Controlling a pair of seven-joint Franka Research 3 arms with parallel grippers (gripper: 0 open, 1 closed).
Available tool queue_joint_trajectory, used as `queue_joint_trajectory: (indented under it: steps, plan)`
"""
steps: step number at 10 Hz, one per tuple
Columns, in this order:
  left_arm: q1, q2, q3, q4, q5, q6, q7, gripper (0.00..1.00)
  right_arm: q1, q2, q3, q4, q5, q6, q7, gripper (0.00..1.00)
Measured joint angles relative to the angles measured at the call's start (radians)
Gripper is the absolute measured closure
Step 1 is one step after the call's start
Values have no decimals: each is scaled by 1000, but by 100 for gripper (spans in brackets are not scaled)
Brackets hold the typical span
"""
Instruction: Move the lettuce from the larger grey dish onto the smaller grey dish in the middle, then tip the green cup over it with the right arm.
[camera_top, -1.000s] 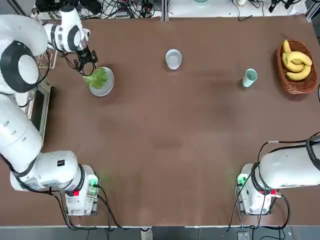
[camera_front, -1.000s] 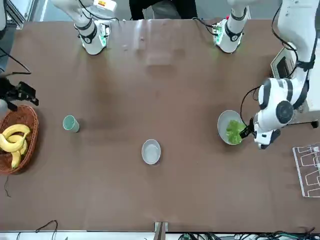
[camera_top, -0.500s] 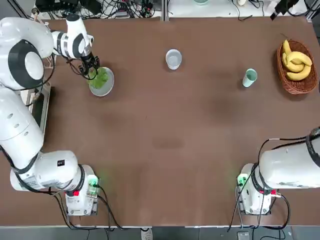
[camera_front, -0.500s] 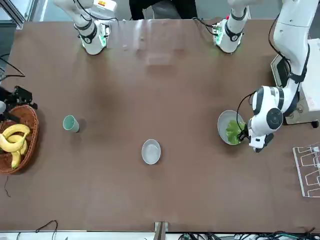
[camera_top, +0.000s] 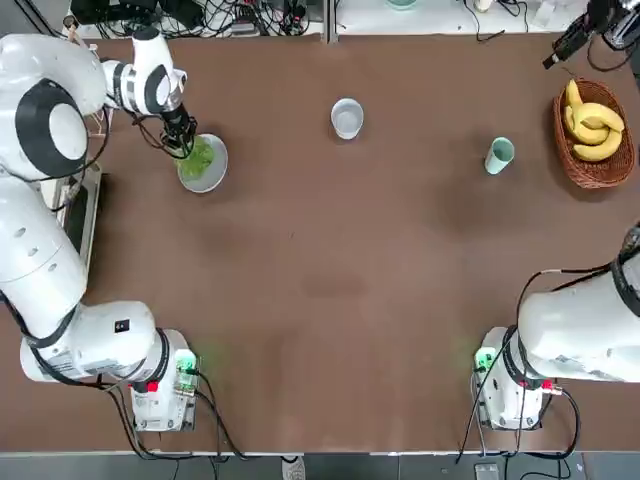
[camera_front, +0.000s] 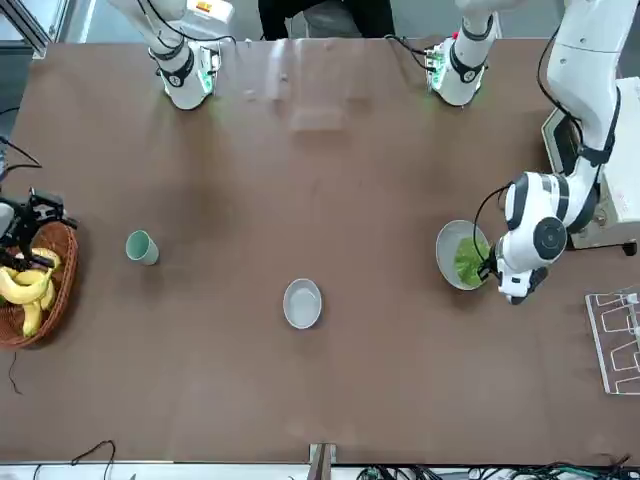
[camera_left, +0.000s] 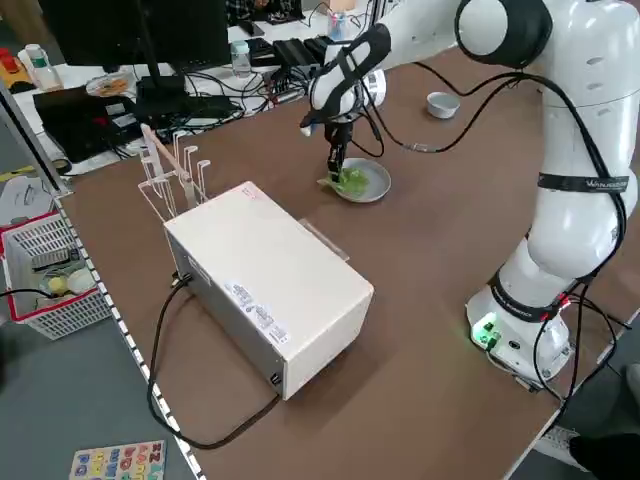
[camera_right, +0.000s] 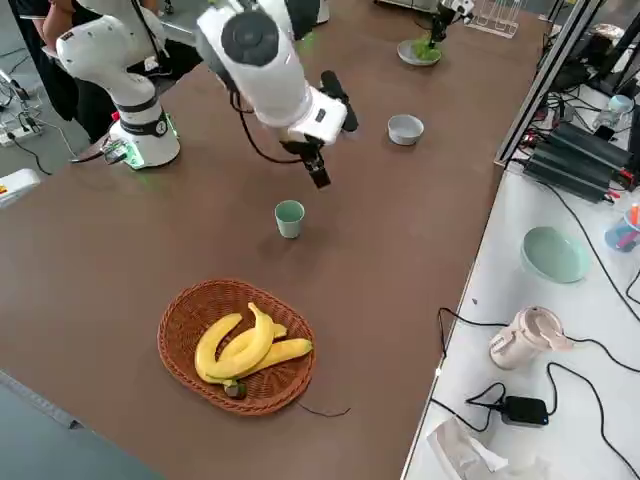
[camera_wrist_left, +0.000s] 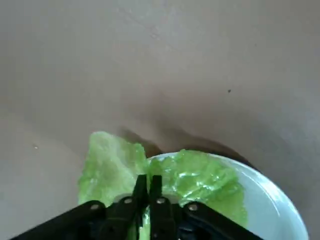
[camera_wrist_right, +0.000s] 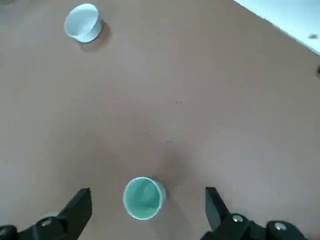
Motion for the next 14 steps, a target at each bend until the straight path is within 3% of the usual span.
queue_joint_trajectory:
  steps: [2, 3, 4, 5, 7, 8, 11, 14]
  plan:
    - [2, -40, -16, 28, -6, -73, -6, 93, -64, 64, 12, -26, 83, 0, -261, 0]
    - [3, -73, -49, 65, -27, -154, -35, 93, -121, 86, 49, -54, 108, 0, -374, 0]
    - [1, -102, -95, 123, -61, -235, -82, 93, -201, 108, 123, -72, 118, 0, -467, 0]
    - [-4, -120, -149, 205, -101, -305, -154, 93, -307, 132, 228, -84, 121, 1, -532, 0]
    - [-56, -121, -230, 332, -145, -368, -327, 93, -515, 189, 419, -90, 123, 2, -643, 0]
    - [-111, -102, -238, 363, -149, -368, -407, 93, -569, 214, 452, -92, 123, 1, -695, 0]
    - [-282, 44, -241, 490, -152, -355, -583, 93, -614, 291, 460, -96, 125, 22, -807, 0]
    - [-437, 221, -234, 679, -153, -197, -647, 94, -623, 387, 460, -97, 125, 86, -907, 0]
